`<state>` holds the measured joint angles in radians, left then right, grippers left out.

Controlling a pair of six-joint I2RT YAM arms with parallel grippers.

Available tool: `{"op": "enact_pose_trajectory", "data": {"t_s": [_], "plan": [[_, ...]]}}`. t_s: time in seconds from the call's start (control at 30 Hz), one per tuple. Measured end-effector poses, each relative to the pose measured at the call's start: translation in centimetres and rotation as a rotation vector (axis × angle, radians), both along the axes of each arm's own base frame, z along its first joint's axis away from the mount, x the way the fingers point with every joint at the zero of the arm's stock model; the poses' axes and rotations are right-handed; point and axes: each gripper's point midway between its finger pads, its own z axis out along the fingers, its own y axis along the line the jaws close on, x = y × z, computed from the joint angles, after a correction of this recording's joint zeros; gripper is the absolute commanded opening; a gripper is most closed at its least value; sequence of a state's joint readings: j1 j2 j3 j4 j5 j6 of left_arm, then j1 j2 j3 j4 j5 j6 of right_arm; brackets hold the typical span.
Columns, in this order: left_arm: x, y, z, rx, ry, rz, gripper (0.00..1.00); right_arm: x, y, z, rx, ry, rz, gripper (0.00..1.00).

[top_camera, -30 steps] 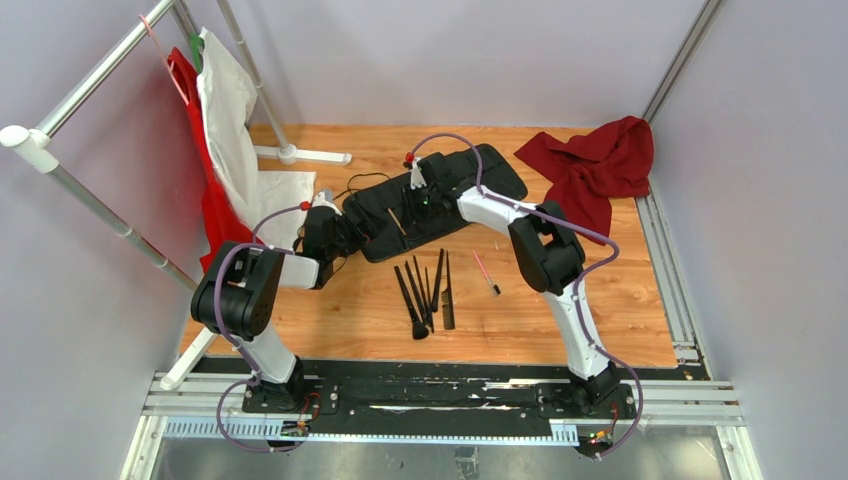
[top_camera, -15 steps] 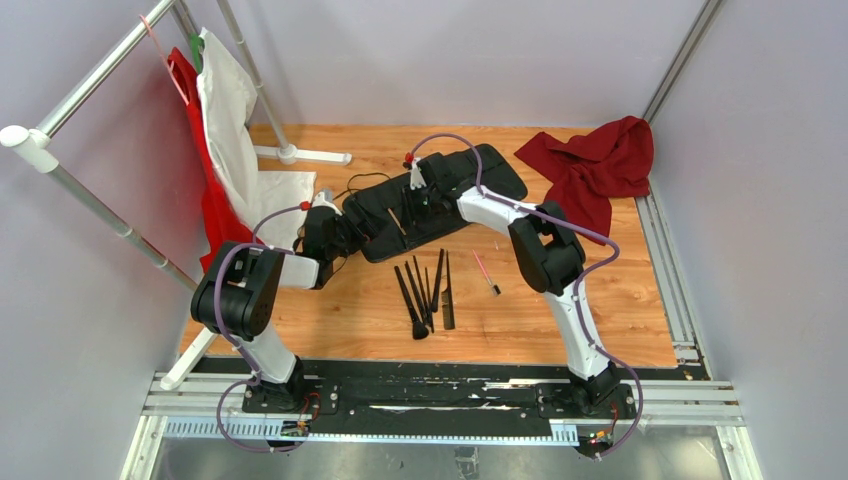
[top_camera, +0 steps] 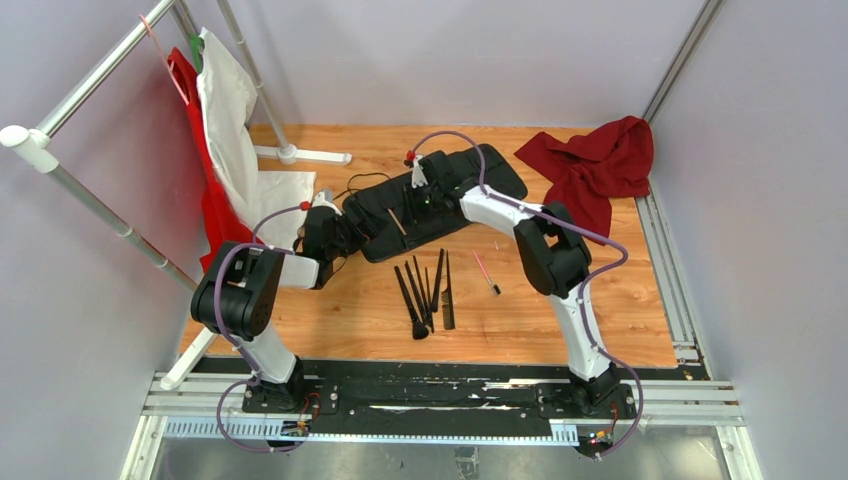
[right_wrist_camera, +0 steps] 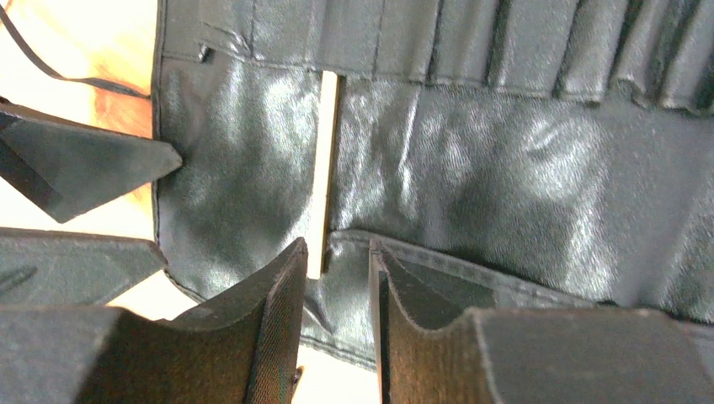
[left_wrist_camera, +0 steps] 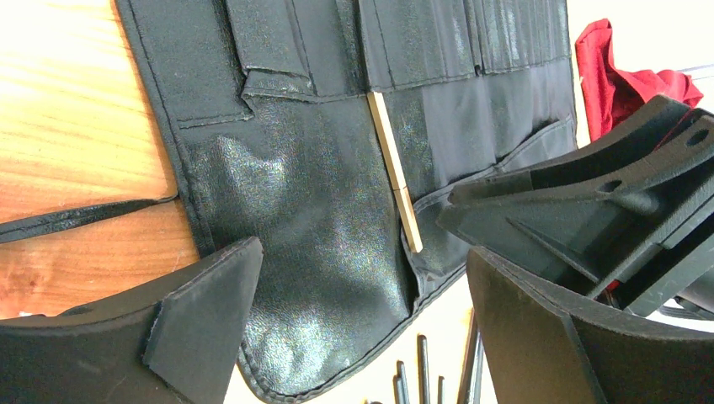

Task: Organize the makeup
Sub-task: Pick up the makeup brush from the center of the board.

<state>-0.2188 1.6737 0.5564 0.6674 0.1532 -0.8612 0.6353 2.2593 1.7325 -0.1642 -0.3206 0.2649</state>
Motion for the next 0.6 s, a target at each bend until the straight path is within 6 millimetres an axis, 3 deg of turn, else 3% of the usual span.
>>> {"op": "enact_pose_trajectory", "data": {"t_s": [0.2,0.47,0.6], "plan": [[0.0,0.0,0.0,0.000,0.000,0.000,0.98,-1.5,-2.4,1.0,-0.062,-0.022,-0.029,0.33],[0.0,0.0,0.0,-0.002,0.001,0.000,0.98,-5.5,-6.1,7.2,-0.114,-0.148,-0.072,0.33],[0.0,0.0,0.0,-0.003,0.001,0.000,0.98,-8.0,-7.7,6.9,-0.154,-0.154,-0.083,0.33]]}}
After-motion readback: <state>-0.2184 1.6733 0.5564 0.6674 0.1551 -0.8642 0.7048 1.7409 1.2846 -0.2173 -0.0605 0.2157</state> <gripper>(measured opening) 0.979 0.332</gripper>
